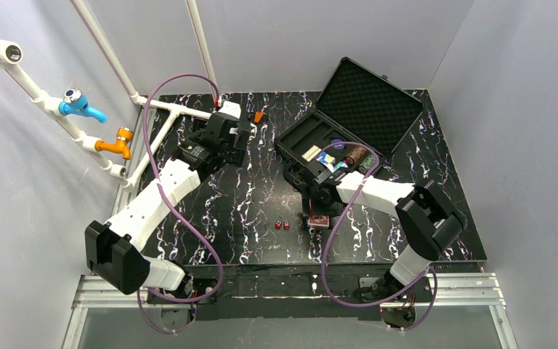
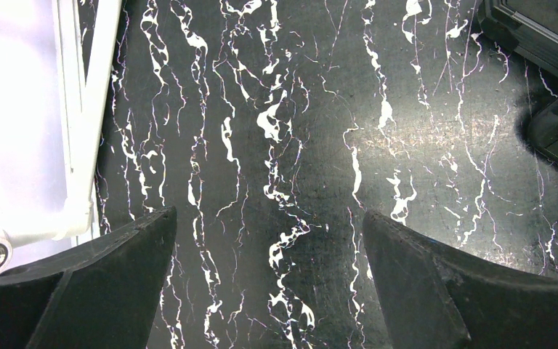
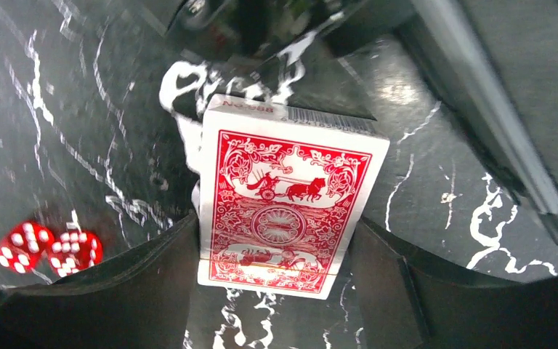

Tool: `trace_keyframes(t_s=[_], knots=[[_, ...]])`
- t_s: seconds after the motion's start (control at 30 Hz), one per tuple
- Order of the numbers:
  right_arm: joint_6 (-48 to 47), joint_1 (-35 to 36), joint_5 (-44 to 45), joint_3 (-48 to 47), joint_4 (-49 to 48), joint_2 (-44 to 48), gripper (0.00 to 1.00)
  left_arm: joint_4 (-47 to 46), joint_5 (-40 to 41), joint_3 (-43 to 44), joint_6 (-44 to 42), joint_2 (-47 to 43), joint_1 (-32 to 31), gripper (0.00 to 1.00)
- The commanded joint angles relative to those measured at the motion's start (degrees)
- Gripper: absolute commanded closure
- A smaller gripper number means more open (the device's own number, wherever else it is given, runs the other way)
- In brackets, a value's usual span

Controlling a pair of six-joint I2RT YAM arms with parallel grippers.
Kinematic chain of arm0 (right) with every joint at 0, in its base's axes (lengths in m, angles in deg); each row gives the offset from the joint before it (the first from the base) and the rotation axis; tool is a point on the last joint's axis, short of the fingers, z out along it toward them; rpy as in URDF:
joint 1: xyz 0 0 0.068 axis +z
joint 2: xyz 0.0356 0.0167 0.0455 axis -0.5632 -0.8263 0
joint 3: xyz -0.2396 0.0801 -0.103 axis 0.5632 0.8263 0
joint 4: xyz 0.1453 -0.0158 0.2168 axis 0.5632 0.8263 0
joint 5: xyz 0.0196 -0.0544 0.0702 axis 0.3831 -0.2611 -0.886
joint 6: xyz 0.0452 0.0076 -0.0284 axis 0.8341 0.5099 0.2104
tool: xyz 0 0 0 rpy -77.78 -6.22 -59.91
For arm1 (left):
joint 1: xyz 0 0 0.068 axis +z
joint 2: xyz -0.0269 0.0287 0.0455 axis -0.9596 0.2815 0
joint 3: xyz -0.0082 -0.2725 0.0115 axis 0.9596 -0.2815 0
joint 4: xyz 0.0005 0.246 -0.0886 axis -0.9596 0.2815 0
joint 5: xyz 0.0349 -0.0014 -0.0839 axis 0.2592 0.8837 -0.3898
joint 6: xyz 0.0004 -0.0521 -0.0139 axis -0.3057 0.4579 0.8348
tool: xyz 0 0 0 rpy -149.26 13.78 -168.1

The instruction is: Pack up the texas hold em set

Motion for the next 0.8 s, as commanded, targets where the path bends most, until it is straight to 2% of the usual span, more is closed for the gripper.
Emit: trace_keyframes(t_s=[0.0,0.13,0.17,0.23,0.27,0.47,0.77], knots=[[-15.6,1.2,-9.1,2.0,-2.9,3.4,0.34,0.9,0.8,-0.6,-0.1,-1.6,0.2,0.01],[-22.9,1.6,-12.7,2.4,-2.3,5.0,0.30,0.9,0.8,-0.6,-0.2,-1.3,0.2,0.01],[-23.7,1.6,-12.6,2.4,-2.1,5.1,0.24,0.9,0.8,-0.6,-0.2,-1.2,0.2,0.01],[-24.3,1.7,-10.8,1.8,-1.2,5.0,0.05,0.9,0.8,-0.6,-0.2,-1.1,0.2,0.01],[-24.3,1.7,-10.0,1.6,-1.0,5.0,0.02,0.9,0.8,-0.6,-0.1,-1.1,0.2,0.01],[-20.5,1.9,-7.3,1.0,-0.7,4.7,0.02,0.9,0.8,-0.6,-0.2,-0.6,0.2,0.01],[-6.1,3.0,-1.1,0.6,0.7,4.7,0.02,0.9,0.9,-0.5,-0.2,-0.2,0.2,0.01]])
